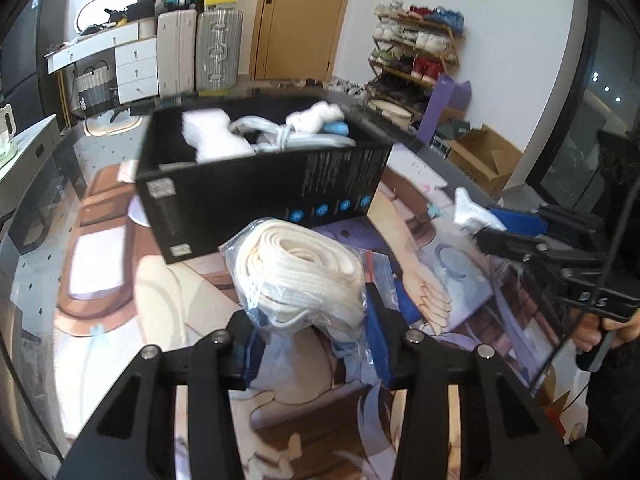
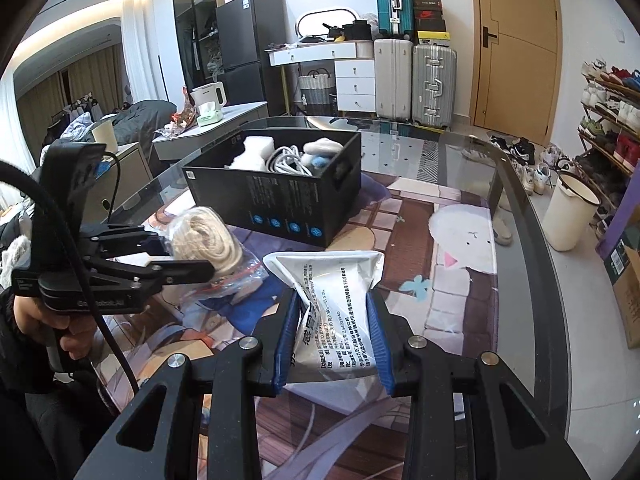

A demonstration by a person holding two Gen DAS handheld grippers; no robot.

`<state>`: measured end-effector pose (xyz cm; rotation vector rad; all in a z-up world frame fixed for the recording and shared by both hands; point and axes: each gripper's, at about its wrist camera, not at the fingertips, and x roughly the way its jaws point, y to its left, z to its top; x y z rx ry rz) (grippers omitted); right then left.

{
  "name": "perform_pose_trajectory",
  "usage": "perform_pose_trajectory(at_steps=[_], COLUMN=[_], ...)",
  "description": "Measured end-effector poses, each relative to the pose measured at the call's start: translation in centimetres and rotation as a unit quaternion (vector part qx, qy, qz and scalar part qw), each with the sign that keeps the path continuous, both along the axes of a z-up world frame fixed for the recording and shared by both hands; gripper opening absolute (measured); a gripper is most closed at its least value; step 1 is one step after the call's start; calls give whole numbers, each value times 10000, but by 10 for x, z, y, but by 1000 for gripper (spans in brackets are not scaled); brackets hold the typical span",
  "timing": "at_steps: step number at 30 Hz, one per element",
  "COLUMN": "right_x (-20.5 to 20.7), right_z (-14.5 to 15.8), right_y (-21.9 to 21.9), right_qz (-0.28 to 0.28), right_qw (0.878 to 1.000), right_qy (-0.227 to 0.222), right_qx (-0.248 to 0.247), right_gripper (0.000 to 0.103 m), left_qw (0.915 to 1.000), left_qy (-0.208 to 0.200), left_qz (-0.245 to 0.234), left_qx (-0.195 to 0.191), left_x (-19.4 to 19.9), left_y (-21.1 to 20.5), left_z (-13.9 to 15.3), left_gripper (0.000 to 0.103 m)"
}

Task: Organize soft objects
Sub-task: 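Carry the bagged rope and white sachet over the black box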

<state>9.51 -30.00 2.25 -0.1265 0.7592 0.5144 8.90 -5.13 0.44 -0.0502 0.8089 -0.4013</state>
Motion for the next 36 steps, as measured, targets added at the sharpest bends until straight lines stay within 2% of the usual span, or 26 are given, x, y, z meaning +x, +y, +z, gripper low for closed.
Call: perform_pose_trajectory(at_steps=[6, 15, 23, 36], right_x=[-2, 6, 26, 74], right_z=[8, 28, 41, 47], right_y=[11, 31, 52, 89], right_qz=[121, 227, 199, 122], right_qw=[9998, 9988, 9975, 9967], right_qy=[-140, -416, -654, -793], right_qx=[64, 139, 170, 137], right_gripper=[34, 34, 34, 34], left_qw=[9990, 9966, 9952, 9963], left_qy=[-394, -691, -795, -617], left_qz=[152, 426, 539, 600], left_qx=[-171, -165, -174, 62], left_x=[-13, 1, 29, 79], left_y=[21, 42, 50, 44], left_z=[31, 55, 61, 43], left_gripper=[43, 43, 43, 43])
